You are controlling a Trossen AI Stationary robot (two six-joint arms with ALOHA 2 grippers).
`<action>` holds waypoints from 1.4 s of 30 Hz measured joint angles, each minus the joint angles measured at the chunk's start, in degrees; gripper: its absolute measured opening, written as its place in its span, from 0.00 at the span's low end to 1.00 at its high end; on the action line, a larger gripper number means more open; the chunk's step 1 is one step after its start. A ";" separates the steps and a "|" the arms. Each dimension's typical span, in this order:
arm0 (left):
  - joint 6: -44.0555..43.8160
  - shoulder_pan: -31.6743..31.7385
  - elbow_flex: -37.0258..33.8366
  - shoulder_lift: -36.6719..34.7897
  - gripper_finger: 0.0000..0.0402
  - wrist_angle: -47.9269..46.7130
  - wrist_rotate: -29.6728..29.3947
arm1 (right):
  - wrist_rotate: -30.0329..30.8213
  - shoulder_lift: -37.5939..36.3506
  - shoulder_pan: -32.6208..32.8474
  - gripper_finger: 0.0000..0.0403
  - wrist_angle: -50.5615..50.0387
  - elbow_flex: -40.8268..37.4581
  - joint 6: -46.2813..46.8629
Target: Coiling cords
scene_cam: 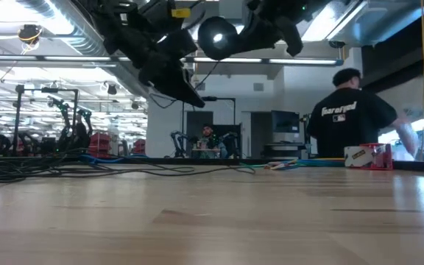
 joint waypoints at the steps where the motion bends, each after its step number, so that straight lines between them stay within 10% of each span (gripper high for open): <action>1: -0.48 -0.02 0.00 0.16 0.19 -0.13 -0.41 | 0.88 -0.14 0.00 0.02 -0.34 0.00 0.04; 17: -5.61 0.21 -4.53 1.09 0.36 -7.68 -2.25 | 11.20 -0.19 -0.07 0.02 -1.48 0.00 4.28; 30: -25.62 0.61 -21.13 1.05 0.33 39.78 -2.25 | 10.61 -0.18 -3.97 0.02 -3.48 -0.04 14.27; 42: -33.81 -4.64 -7.42 21.25 0.33 56.01 -6.01 | 8.45 -0.18 -4.59 0.02 -2.05 -0.09 15.00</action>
